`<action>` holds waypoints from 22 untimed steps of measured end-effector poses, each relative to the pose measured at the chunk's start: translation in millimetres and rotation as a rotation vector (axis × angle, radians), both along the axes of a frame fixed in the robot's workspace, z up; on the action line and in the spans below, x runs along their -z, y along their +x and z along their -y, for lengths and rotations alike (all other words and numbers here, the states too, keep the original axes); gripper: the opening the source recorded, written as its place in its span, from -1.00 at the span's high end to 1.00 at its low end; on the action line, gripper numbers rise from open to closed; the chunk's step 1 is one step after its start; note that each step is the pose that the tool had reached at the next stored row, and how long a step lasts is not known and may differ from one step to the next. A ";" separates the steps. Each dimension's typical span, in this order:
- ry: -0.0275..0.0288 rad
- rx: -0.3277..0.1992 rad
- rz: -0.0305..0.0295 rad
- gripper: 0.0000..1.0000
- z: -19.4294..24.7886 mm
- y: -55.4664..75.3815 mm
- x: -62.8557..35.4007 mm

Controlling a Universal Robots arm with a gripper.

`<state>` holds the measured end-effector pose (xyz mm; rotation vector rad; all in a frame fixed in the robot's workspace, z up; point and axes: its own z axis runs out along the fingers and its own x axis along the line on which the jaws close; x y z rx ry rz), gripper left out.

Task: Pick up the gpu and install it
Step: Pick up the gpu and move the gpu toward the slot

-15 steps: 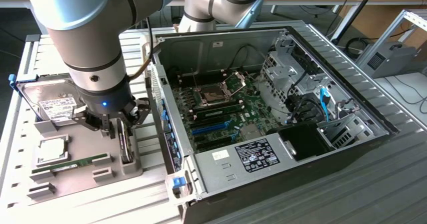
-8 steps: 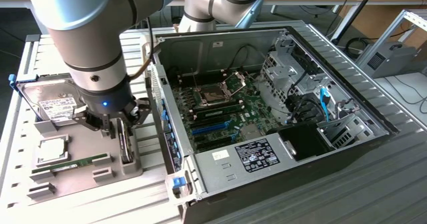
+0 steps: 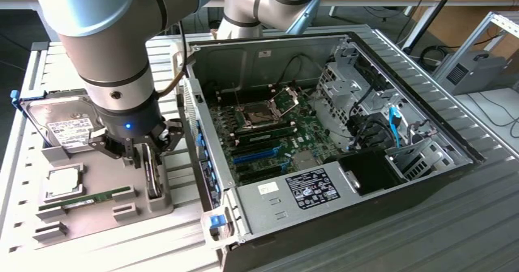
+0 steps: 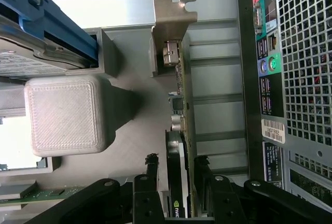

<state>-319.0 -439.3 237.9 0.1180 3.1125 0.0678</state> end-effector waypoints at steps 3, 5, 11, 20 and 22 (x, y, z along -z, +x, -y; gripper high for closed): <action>0.0000 0.000 0.0000 0.21 0.0 0.1 0.0; -0.0001 0.000 -0.0001 0.45 0.0 0.1 -0.1; 0.0000 0.000 0.0000 0.45 0.0 0.2 0.0; 0.0000 -0.047 0.0001 0.45 0.0 0.3 0.0; 0.0000 -0.058 0.0001 0.45 0.0 0.4 0.0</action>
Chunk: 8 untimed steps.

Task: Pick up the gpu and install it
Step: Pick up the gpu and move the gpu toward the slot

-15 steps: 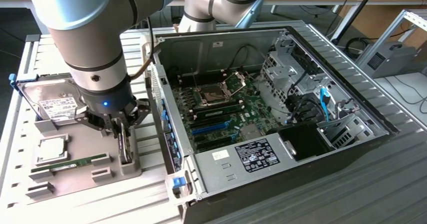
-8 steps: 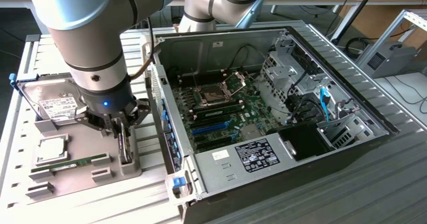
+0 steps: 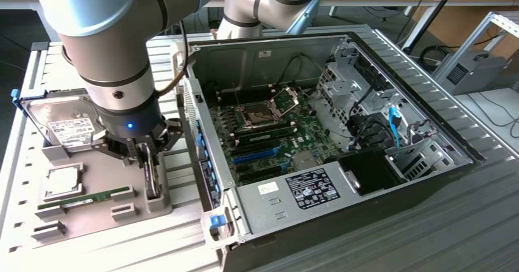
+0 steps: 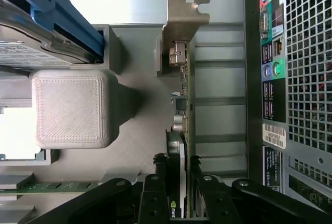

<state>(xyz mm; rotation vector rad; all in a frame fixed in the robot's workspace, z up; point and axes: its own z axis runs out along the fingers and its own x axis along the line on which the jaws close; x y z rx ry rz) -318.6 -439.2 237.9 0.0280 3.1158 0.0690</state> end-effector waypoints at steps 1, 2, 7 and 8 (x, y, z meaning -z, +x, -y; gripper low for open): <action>0.0000 0.000 0.0000 0.45 0.0 0.0 0.0; 0.0001 0.000 0.0000 0.45 0.0 0.0 0.0; 0.0000 -0.001 0.0000 0.45 0.0 0.0 -0.1; 0.0000 -0.001 0.0000 0.45 0.0 0.0 -0.3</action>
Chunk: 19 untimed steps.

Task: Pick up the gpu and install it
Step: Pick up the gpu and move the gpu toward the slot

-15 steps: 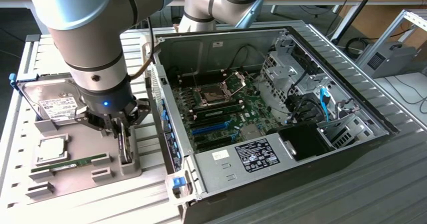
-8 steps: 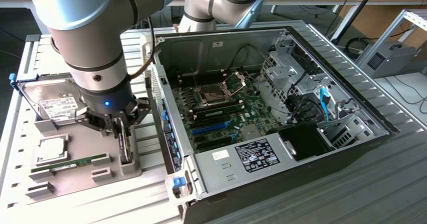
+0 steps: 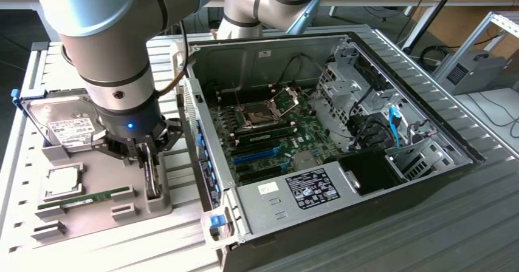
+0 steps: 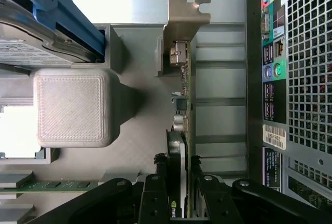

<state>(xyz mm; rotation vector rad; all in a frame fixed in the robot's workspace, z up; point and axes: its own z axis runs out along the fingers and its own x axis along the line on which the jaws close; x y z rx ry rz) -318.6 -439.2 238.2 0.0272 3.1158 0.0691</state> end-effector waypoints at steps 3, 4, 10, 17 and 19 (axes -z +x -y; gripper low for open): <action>-0.0001 0.000 -0.0001 0.45 0.0 0.0 -5.8; -0.0001 0.000 0.0000 0.45 0.0 0.0 -9.1; 0.0000 0.000 0.0000 0.45 0.0 0.0 -27.7; -0.0001 0.000 -0.0001 0.45 0.0 0.0 -63.8; 0.0000 0.000 0.0000 0.45 0.0 0.0 -74.5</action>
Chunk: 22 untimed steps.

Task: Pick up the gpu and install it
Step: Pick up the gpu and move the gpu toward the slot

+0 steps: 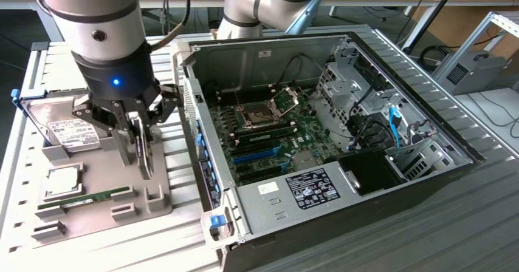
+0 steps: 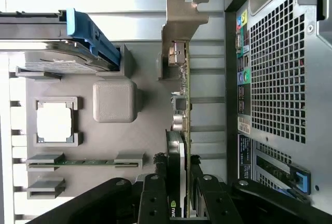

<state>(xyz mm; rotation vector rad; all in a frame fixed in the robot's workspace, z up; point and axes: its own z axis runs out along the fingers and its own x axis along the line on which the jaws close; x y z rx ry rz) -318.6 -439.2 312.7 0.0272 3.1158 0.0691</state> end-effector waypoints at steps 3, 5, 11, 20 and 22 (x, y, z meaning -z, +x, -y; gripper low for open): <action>-0.0001 0.000 -0.0001 0.45 0.0 0.0 -13.4; -0.0002 0.000 -0.0001 0.45 0.0 0.0 -24.4; -0.0002 0.000 0.0000 0.45 0.0 0.0 -56.0; -0.0004 0.000 -0.0001 0.45 0.0 0.0 -95.6; -0.0004 0.000 -0.0001 0.45 0.0 0.0 -101.0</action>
